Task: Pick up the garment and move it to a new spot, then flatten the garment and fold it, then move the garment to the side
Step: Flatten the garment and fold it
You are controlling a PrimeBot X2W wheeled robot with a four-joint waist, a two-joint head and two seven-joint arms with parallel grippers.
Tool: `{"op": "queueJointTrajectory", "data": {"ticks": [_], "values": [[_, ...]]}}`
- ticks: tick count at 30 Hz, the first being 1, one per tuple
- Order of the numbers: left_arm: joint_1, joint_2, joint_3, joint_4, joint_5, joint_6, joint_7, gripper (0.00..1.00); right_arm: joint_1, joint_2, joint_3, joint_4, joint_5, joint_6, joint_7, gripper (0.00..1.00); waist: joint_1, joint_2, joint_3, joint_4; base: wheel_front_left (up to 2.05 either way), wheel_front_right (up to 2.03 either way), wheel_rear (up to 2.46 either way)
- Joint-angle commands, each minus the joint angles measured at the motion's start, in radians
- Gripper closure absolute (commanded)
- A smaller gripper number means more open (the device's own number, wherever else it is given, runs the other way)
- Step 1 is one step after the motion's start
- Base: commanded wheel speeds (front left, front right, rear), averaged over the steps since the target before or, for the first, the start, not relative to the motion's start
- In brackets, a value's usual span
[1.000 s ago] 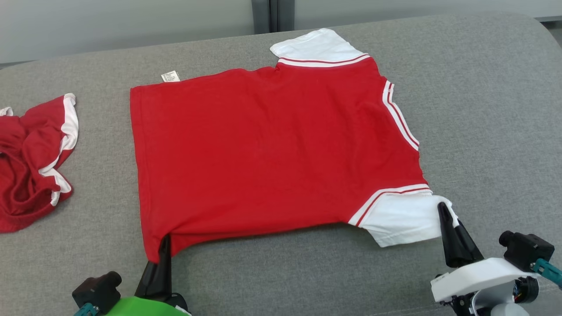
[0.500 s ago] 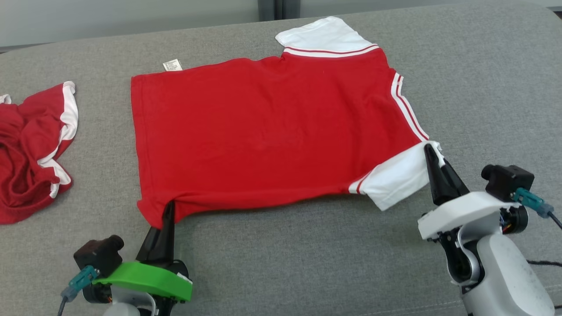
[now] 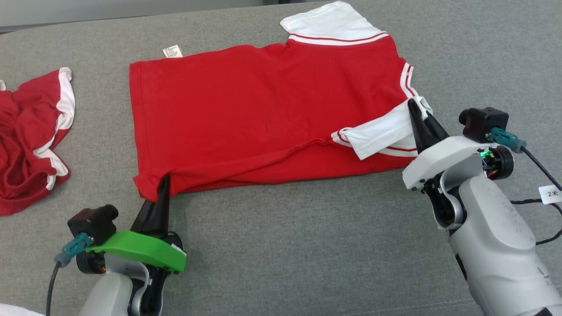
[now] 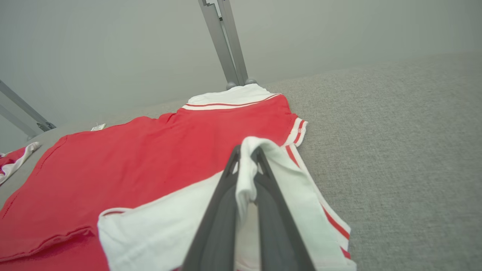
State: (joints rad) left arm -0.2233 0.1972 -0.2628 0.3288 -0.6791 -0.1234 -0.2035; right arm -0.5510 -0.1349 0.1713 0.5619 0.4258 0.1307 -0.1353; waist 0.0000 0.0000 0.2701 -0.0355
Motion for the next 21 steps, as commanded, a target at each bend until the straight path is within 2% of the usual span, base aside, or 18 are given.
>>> {"op": "queueJointTrajectory", "data": {"ticks": [1,5,6,7,12,21], "values": [[-0.028,0.009,0.000,0.009,-0.007,-0.003,0.002,1.00,-0.031,-0.002,0.007,0.028,-0.002,0.000,-0.011,1.00,0.0000,0.0000,0.011,0.007,0.00,0.00,0.00],[-0.064,0.016,0.001,0.035,-0.017,-0.005,0.000,1.00,-0.093,0.008,0.025,0.110,0.016,0.000,-0.038,1.00,0.0000,0.0000,0.020,0.007,0.00,0.00,0.00],[-0.071,0.019,0.001,0.045,-0.014,-0.005,-0.003,0.16,-0.108,0.012,0.035,0.128,0.021,0.000,-0.047,0.08,0.0000,0.0000,0.022,0.006,0.00,0.00,0.00],[-0.077,0.019,0.002,0.051,-0.013,-0.005,-0.008,0.00,-0.119,0.013,0.043,0.144,0.030,0.000,-0.057,0.00,0.0000,0.0000,0.022,0.004,0.00,0.00,0.00],[-0.091,0.016,0.023,0.069,0.000,-0.005,-0.040,0.00,-0.148,-0.001,0.072,0.197,0.055,0.000,-0.110,0.00,0.0000,0.0000,0.019,0.003,0.00,0.00,0.00],[-0.018,0.017,0.051,0.087,0.045,0.007,-0.061,0.00,-0.061,-0.068,0.104,0.169,0.057,0.000,-0.130,0.00,0.0000,0.0000,-0.013,0.000,0.00,0.00,0.00]]}}
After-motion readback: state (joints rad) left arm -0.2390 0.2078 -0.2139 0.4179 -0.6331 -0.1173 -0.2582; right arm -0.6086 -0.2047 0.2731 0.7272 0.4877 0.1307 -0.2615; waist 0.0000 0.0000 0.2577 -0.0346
